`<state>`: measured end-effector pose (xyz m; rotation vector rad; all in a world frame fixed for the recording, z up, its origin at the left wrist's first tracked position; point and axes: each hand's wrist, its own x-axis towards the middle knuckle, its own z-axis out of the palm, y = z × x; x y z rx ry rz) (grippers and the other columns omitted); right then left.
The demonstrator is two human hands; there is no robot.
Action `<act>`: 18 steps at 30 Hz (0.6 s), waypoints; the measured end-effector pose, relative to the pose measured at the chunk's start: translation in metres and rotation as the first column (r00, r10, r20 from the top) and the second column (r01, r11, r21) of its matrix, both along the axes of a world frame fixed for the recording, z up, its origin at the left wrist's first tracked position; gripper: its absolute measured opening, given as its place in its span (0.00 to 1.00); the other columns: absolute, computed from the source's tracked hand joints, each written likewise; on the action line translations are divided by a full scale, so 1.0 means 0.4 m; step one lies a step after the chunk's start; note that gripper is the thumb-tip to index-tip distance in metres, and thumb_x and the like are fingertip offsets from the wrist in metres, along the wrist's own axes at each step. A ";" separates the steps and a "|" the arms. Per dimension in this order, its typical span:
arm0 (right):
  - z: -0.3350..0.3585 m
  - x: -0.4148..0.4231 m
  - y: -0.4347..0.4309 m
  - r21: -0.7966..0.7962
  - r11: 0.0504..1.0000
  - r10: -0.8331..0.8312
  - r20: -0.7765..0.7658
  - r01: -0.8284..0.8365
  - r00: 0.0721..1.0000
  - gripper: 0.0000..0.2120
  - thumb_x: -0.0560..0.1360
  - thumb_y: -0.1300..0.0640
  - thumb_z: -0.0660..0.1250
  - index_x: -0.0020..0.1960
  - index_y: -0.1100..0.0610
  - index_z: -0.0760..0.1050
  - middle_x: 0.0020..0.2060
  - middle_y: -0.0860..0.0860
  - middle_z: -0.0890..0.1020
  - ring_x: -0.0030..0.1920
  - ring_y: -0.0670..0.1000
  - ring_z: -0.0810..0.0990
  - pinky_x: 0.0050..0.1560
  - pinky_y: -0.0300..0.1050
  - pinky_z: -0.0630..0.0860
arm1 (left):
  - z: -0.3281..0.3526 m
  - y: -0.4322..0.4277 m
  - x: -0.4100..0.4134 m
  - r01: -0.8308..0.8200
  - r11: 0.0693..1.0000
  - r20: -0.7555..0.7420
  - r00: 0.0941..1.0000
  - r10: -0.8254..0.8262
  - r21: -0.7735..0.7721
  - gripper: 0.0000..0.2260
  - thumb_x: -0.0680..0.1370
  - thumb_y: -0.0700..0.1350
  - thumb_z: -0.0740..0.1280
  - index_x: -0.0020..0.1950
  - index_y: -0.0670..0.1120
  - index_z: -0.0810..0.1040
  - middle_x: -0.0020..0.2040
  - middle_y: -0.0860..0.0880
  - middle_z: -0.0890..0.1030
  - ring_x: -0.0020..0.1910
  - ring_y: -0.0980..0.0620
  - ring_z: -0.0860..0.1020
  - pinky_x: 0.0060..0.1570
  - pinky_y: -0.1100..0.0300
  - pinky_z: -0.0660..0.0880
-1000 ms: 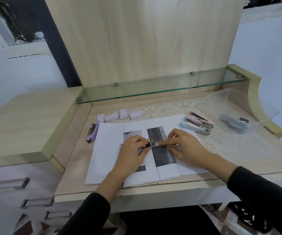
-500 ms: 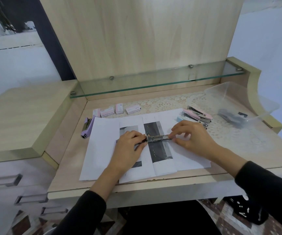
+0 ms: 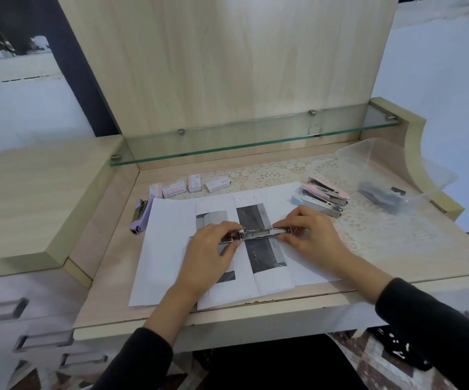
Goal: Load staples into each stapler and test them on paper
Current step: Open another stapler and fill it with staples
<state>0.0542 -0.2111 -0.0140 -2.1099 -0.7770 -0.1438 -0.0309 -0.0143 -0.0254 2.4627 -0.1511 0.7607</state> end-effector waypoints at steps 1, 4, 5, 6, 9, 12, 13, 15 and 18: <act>0.000 -0.001 0.000 0.003 1.000 -0.001 0.006 0.001 1.000 0.09 0.66 0.65 0.73 0.46 0.58 0.83 0.35 0.44 0.73 0.34 0.42 0.73 0.40 0.27 0.69 | 0.001 0.000 -0.002 0.018 1.000 0.021 1.000 -0.018 0.004 0.10 0.72 0.44 0.69 0.53 0.46 0.80 0.46 0.52 0.82 0.44 0.58 0.76 0.47 0.61 0.75; -0.003 -0.003 -0.002 0.015 1.000 -0.014 0.029 0.014 0.999 0.09 0.66 0.65 0.74 0.46 0.59 0.83 0.33 0.46 0.74 0.32 0.43 0.73 0.39 0.26 0.68 | 0.000 -0.004 -0.004 0.050 0.998 0.069 0.996 -0.052 0.029 0.13 0.73 0.48 0.65 0.53 0.45 0.82 0.48 0.53 0.83 0.48 0.58 0.76 0.48 0.63 0.74; -0.004 -0.002 -0.002 0.016 1.000 -0.020 0.044 0.019 0.999 0.09 0.65 0.66 0.74 0.45 0.59 0.83 0.33 0.47 0.75 0.31 0.42 0.73 0.38 0.26 0.68 | 0.000 -0.005 -0.004 0.051 0.998 0.081 0.995 -0.054 0.040 0.13 0.73 0.49 0.64 0.53 0.45 0.82 0.48 0.52 0.83 0.49 0.58 0.77 0.48 0.63 0.74; -0.005 -0.002 -0.003 0.014 1.000 -0.023 0.058 0.023 0.998 0.09 0.65 0.66 0.74 0.44 0.59 0.83 0.33 0.49 0.75 0.30 0.43 0.73 0.38 0.25 0.67 | -0.001 -0.005 -0.004 0.051 0.997 0.091 0.994 -0.055 0.052 0.13 0.73 0.49 0.64 0.53 0.45 0.82 0.48 0.51 0.83 0.49 0.58 0.77 0.48 0.63 0.74; -0.006 -0.004 -0.003 0.019 1.000 -0.026 0.069 0.025 0.997 0.08 0.64 0.65 0.75 0.43 0.58 0.83 0.33 0.49 0.76 0.35 0.45 0.75 0.37 0.26 0.68 | 0.000 -0.008 -0.002 0.044 0.997 0.127 0.991 -0.052 0.065 0.13 0.73 0.50 0.65 0.50 0.45 0.83 0.45 0.51 0.84 0.47 0.58 0.76 0.49 0.63 0.73; -0.010 -0.008 -0.003 0.018 1.000 -0.018 0.093 0.016 0.996 0.07 0.64 0.64 0.75 0.42 0.57 0.83 0.32 0.47 0.77 0.36 0.40 0.75 0.36 0.26 0.67 | 0.007 -0.007 0.000 0.028 1.000 0.141 0.990 -0.028 0.004 0.12 0.72 0.51 0.66 0.47 0.46 0.84 0.42 0.52 0.84 0.45 0.60 0.76 0.48 0.63 0.70; -0.012 -0.009 -0.003 0.017 1.000 -0.013 0.102 0.011 0.995 0.07 0.64 0.64 0.75 0.41 0.57 0.83 0.32 0.48 0.77 0.36 0.39 0.75 0.36 0.25 0.67 | 0.008 -0.007 0.000 0.026 1.000 0.139 0.990 -0.023 -0.016 0.12 0.72 0.51 0.66 0.46 0.46 0.84 0.41 0.53 0.84 0.44 0.60 0.76 0.47 0.63 0.70; -0.015 -0.008 -0.003 0.018 1.000 -0.004 0.113 0.002 0.994 0.07 0.63 0.65 0.75 0.41 0.58 0.83 0.32 0.49 0.78 0.36 0.40 0.75 0.35 0.25 0.67 | 0.010 -0.008 0.001 0.019 0.999 0.133 0.991 -0.014 -0.035 0.11 0.72 0.51 0.66 0.45 0.47 0.84 0.40 0.53 0.84 0.43 0.61 0.76 0.46 0.63 0.69; -0.016 -0.005 -0.004 0.016 1.000 0.012 0.127 -0.015 0.992 0.07 0.63 0.66 0.75 0.40 0.60 0.83 0.32 0.50 0.77 0.36 0.46 0.75 0.35 0.25 0.66 | 0.013 -0.012 0.005 0.011 0.999 0.130 0.992 -0.006 -0.035 0.11 0.72 0.51 0.66 0.45 0.47 0.84 0.40 0.53 0.84 0.42 0.62 0.75 0.47 0.64 0.68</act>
